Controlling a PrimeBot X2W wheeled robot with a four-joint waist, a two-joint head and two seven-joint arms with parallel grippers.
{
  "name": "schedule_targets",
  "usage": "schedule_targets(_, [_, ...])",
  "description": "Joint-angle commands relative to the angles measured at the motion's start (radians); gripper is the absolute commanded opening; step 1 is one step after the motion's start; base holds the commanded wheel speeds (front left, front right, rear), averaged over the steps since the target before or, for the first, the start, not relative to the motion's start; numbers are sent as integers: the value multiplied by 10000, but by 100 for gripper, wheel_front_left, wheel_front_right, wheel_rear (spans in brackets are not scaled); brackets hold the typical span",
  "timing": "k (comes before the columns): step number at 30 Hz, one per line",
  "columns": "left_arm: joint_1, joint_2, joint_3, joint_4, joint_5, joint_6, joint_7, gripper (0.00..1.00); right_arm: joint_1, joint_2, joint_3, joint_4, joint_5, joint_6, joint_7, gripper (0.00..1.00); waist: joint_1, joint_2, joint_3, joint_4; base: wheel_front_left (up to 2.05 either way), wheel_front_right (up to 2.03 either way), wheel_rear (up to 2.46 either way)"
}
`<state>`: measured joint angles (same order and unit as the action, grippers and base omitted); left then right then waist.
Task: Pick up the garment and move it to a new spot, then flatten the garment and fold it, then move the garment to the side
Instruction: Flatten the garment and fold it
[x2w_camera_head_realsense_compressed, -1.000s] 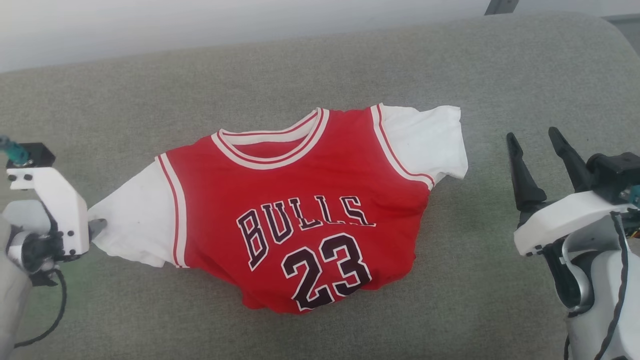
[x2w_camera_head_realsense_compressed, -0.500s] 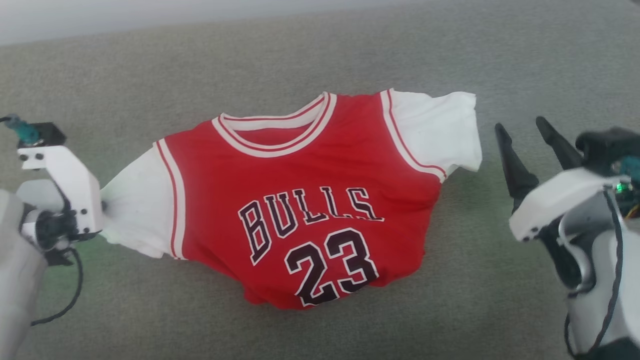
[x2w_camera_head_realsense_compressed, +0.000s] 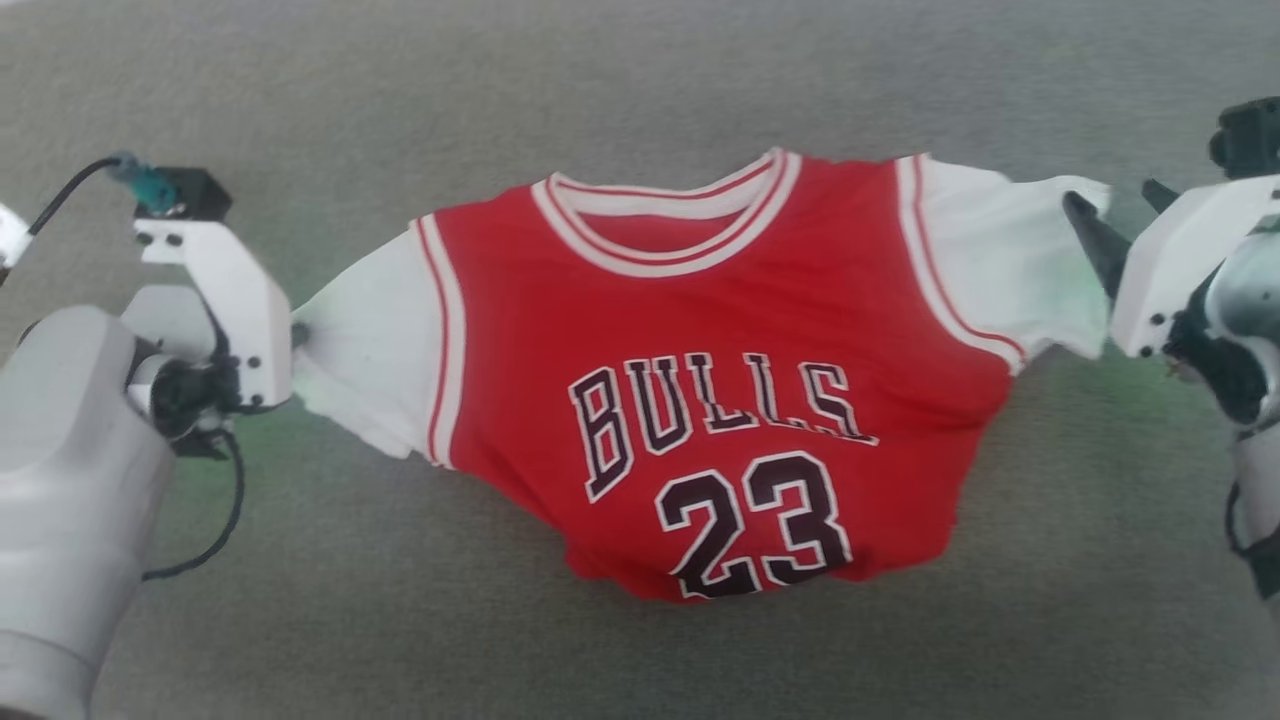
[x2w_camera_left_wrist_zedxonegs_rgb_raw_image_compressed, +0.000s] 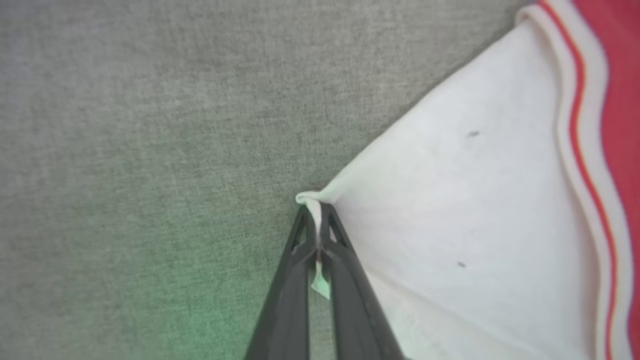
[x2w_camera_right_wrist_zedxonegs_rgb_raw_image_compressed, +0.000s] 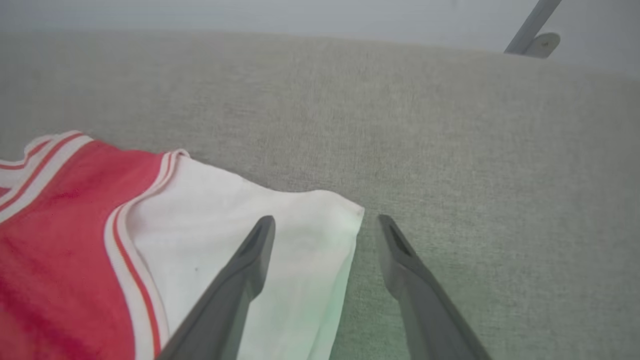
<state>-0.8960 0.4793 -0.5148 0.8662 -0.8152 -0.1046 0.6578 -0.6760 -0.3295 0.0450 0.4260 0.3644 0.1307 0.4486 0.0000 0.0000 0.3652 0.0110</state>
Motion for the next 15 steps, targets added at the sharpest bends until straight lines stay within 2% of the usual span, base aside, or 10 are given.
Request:
schedule_targets(1, [229, -433, -267, 269, 33, -54, -39, 0, -289, -86, -52, 361, 118, 1, 326, 100, 0, 0, 312, 362, 0, 0, 0])
schedule_targets(4, [46, -589, -378, 421, 3, -127, -202, 0, -694, -330, -73, 1277, 110, 1, 1279, 100, 0, 0, 529, 622, 0, 0, 0])
schedule_targets(8, [-118, -702, -490, 675, -112, -175, -423, 0, -956, -141, -178, 2566, 271, 1, 2782, 100, 0, 0, 693, 834, 0, 0, 0])
schedule_targets(9, [-147, -721, -528, 739, -119, -172, -482, 0, -993, -54, -186, 2802, 302, 2, 3065, 68, 0, 0, 706, 860, 0, 0, 0])
schedule_targets(10, [-163, -749, -563, 788, -139, -180, -563, 0, -1032, -17, -63, 2938, 247, 4, 3316, 0, 0, 0, 714, 890, 0, 0, 0])
schedule_targets(15, [-412, -746, -627, 1057, -261, -193, -875, 0, -1325, -106, 148, 2934, 398, 4, 3613, 0, 0, 0, 597, 904, 0, 0, 0])
